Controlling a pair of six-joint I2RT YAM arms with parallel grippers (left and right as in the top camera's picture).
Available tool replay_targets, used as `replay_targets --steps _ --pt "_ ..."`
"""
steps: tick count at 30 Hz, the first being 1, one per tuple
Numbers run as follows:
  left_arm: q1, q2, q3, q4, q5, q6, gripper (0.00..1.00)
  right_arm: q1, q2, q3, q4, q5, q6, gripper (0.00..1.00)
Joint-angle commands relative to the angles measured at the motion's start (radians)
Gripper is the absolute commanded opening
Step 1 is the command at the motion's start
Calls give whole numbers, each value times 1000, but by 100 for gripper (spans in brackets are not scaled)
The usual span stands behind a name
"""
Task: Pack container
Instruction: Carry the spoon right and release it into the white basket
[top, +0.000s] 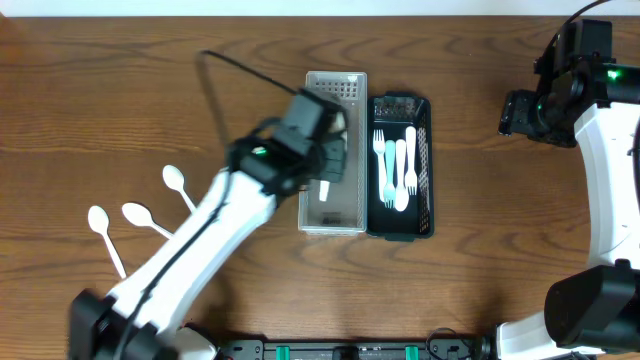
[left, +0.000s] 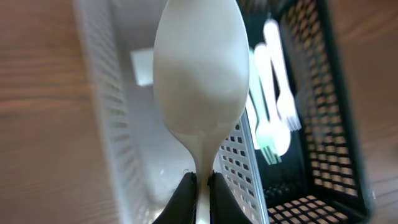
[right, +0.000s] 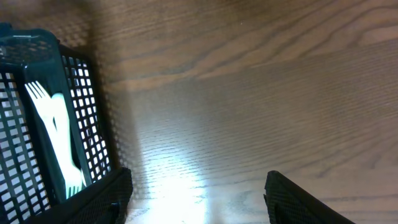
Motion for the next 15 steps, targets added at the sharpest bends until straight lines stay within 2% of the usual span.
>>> replay_targets --steps 1,6,9,11,13,15 --pt "-10 119 -4 20 -9 16 6 -2 -3 -4 -3 -4 -10 71" --pt "-6 219 -4 32 -9 17 8 -2 -3 -4 -8 -4 -10 71" --pt "-6 214 -1 34 -10 24 25 -2 -3 -4 -8 -4 -10 72" --pt "-5 195 9 31 -10 44 31 -2 -3 -4 -7 -4 -10 72" --pt "-5 159 26 19 -11 82 45 -2 -3 -4 -8 -4 -10 72" --pt "2 114 48 -8 -24 100 52 -2 -3 -4 -8 -4 -10 72"
